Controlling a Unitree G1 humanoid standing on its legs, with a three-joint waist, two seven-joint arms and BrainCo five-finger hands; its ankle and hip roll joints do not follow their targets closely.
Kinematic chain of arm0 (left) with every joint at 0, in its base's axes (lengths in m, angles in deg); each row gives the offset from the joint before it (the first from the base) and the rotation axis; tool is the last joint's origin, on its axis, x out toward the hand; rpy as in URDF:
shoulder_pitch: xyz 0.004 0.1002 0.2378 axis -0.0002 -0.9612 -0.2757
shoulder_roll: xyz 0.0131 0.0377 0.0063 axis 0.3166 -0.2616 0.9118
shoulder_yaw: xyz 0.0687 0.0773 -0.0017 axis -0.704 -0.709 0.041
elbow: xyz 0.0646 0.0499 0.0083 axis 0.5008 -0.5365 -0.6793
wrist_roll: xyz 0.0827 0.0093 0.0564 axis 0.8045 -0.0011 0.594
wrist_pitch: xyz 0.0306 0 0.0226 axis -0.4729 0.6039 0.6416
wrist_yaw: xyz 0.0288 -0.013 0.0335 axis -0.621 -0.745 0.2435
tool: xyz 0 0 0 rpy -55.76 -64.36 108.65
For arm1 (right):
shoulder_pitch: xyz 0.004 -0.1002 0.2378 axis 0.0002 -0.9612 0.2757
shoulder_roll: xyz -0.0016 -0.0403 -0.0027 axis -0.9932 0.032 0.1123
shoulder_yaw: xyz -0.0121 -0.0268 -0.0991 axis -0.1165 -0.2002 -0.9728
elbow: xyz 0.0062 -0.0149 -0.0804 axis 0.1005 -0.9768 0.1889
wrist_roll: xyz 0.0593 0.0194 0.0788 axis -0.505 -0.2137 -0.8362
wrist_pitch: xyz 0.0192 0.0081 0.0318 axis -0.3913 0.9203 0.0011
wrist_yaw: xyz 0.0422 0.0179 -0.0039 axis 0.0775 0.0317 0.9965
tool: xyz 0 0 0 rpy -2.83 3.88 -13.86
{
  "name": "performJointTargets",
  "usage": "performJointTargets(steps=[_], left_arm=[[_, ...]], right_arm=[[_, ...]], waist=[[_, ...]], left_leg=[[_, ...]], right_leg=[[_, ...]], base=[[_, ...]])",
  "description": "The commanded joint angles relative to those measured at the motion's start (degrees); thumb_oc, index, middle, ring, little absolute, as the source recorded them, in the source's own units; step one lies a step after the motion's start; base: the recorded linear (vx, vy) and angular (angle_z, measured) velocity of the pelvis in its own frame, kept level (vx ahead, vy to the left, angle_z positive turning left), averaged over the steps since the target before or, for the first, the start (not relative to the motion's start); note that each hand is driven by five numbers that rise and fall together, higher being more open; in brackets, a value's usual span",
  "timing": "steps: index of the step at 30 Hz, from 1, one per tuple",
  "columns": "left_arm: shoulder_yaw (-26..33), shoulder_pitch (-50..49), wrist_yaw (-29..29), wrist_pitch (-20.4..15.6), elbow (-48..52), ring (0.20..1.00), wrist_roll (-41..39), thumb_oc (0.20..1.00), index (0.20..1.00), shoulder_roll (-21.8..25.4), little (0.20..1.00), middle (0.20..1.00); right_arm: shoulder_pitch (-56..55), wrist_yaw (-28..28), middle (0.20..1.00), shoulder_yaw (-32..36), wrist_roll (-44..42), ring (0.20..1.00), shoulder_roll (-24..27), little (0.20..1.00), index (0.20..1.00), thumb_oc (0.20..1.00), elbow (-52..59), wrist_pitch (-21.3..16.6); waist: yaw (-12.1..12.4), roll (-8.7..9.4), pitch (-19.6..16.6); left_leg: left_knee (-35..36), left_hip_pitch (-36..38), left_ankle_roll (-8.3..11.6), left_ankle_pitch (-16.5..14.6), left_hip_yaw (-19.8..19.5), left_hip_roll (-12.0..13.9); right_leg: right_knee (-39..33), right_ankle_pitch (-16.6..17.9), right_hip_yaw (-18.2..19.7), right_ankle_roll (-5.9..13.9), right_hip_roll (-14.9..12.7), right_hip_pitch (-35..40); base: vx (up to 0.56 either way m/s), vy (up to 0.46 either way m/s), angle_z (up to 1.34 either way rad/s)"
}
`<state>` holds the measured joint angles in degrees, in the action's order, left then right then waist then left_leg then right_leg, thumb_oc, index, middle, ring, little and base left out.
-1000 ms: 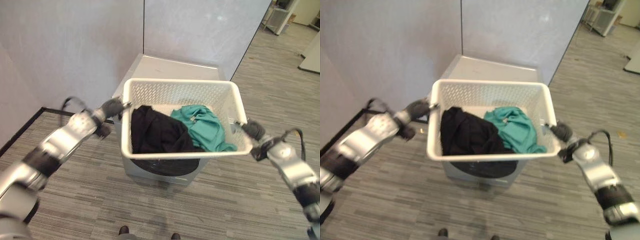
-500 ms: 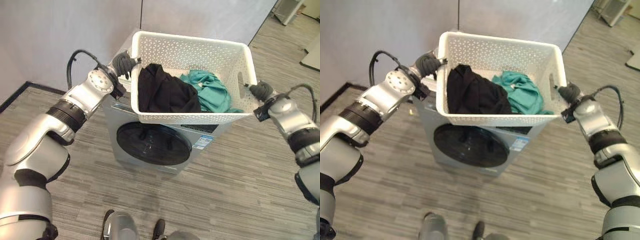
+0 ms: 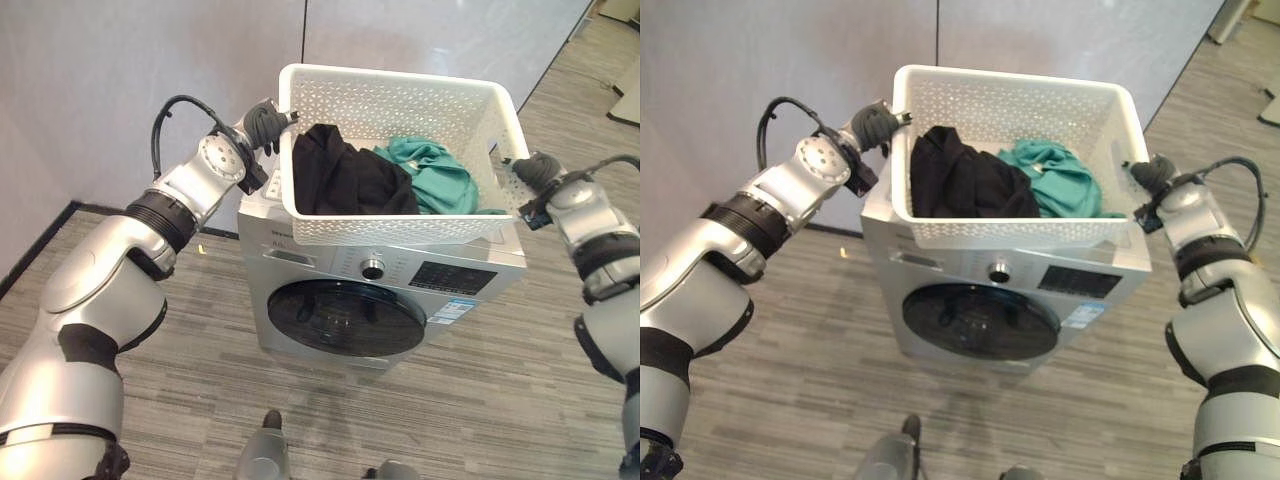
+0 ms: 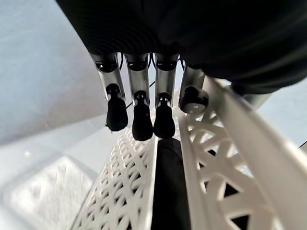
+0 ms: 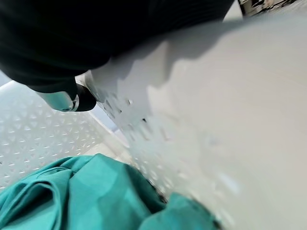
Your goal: Grab the laundry basket,head to the washer,open it,put in the laundry and shut it.
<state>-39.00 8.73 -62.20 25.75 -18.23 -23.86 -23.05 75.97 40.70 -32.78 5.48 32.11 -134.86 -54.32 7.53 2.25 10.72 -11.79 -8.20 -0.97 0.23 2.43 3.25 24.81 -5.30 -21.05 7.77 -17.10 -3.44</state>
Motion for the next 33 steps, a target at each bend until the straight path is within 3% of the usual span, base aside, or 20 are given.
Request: performJointTargets(steps=[1, 6, 19, 20, 21, 22, 23, 25, 33], left_arm=[[0.61, 5.6, 0.52, -1.89, -5.23, 0.2, 2.32, 0.2, 0.2, -0.79, 0.2, 0.2], [0.69, 6.47, 1.25, -2.67, -7.5, 0.2, 2.99, 0.2, 0.2, -3.76, 0.2, 0.2], [1.33, 8.8, 1.9, -2.7, -20.83, 0.2, 7.86, 0.2, 0.2, -8.15, 0.2, 0.2], [1.33, 8.84, 1.88, -2.74, -20.9, 0.3, 7.85, 0.3, 0.3, -8.17, 0.3, 0.3], [1.38, 9.11, 1.79, -2.54, -22.17, 0.501, 8.24, 0.501, 0.501, -8.51, 0.501, 0.501], [1.5, 9.59, 1.95, -2.63, -23.29, 1.0, 8.5, 1.0, 1.0, -8.59, 1.0, 1.0], [1.85, 9.85, 2.06, -2.53, -24.11, 1.0, 8.34, 1.0, 1.0, -8.58, 1.0, 1.0], [2.23, 11.55, 2.9, -2.63, -26.36, 1.0, 9.2, 1.0, 1.0, -7.97, 1.0, 1.0], [5.86, 12.59, 6.96, -4.81, -23.78, 1.0, 6.27, 1.0, 1.0, -5.48, 1.0, 1.0]], right_arm=[[4.66, -2.89, 0.2, -0.21, 0.62, 0.2, 1.75, 0.2, 0.2, 0.2, -8.13, 1.57], [4.92, -2.0, 0.2, -1.44, 1.48, 0.2, 3.58, 0.2, 0.2, 0.2, -10.31, 1.75], [6.74, 0.11, 0.2, -4.79, 2.98, 0.2, 2.51, 0.2, 0.2, 0.2, -14.77, 1.54], [6.79, 0.12, 0.2, -4.82, 2.98, 0.2, 2.5, 0.2, 0.2, 0.2, -14.81, 1.53], [7.09, 0.16, 0.332, -5.03, 3.16, 0.332, 1.88, 0.332, 0.332, 0.332, -15.14, 1.53], [7.42, 0.19, 0.878, -5.22, 3.19, 0.878, 1.19, 0.878, 0.878, 0.878, -15.52, 1.52], [7.99, 0.08, 1.0, -5.38, 3.09, 1.0, 0.6, 1.0, 1.0, 1.0, -15.89, 1.54], [9.08, -0.11, 1.0, -5.22, 2.13, 1.0, -1.17, 1.0, 1.0, 1.0, -17.05, 1.59], [10.01, -2.91, 1.0, -2.83, -1.48, 1.0, -0.57, 1.0, 1.0, 1.0, -16.86, 0.39]], waist=[[2.58, -1.22, -1.32], [2.94, -0.74, -2.57], [1.34, 1.05, -1.41], [1.33, 1.03, -1.39], [1.21, 1.09, -1.29], [1.13, 1.16, -1.18], [1.09, 1.21, -1.11], [1.03, 1.33, -1.11], [0.96, 1.7, -1.73]], left_leg=[[4.56, 1.27, 2.29, 0.17, -0.24, 1.51], [5.91, 0.55, 3.42, 0.69, 0.29, 1.92], [6.76, -1.09, 4.74, 1.9, -1.11, 3.5], [6.76, -1.09, 4.74, 1.91, -1.12, 3.51], [6.87, -1.1, 4.78, 1.98, -1.09, 3.6], [7.01, -1.06, 4.82, 2.05, -1.01, 3.68], [7.14, -1.05, 4.85, 2.06, -0.98, 3.76], [7.55, -0.77, 4.93, 2.14, -0.75, 3.97], [8.14, 0.25, 4.97, 1.78, -0.47, 4.07]], right_leg=[[-12.92, 6.53, -2.41, 2.87, 0.8, 4.09], [-19.35, 7.29, -5.34, 3.74, 1.98, 6.61], [-22.02, 6.12, -3.59, 3.0, 4.89, 5.86], [-22.03, 6.12, -3.6, 2.99, 4.9, 5.86], [-22.16, 6.08, -3.49, 2.94, 5.02, 5.8], [-22.37, 6.11, -3.33, 2.92, 5.15, 5.77], [-22.46, 6.1, -3.23, 2.9, 5.19, 5.71], [-22.76, 6.26, -2.94, 2.94, 5.32, 5.66], [-23.06, 6.13, -2.55, 3.04, 5.42, 6.16]], base=[[0.1, 0.007, 0.16], [0.06, -0.039, 0.1], [0.01, -0.026, -0.05], [0.0, 0.0, 0.0], [0.0, 0.0, 0.0], [0.0, 0.0, 0.0], [0.0, 0.0, 0.0], [0.01, 0.011, -0.04], [0.03, 0.01, -0.02]])
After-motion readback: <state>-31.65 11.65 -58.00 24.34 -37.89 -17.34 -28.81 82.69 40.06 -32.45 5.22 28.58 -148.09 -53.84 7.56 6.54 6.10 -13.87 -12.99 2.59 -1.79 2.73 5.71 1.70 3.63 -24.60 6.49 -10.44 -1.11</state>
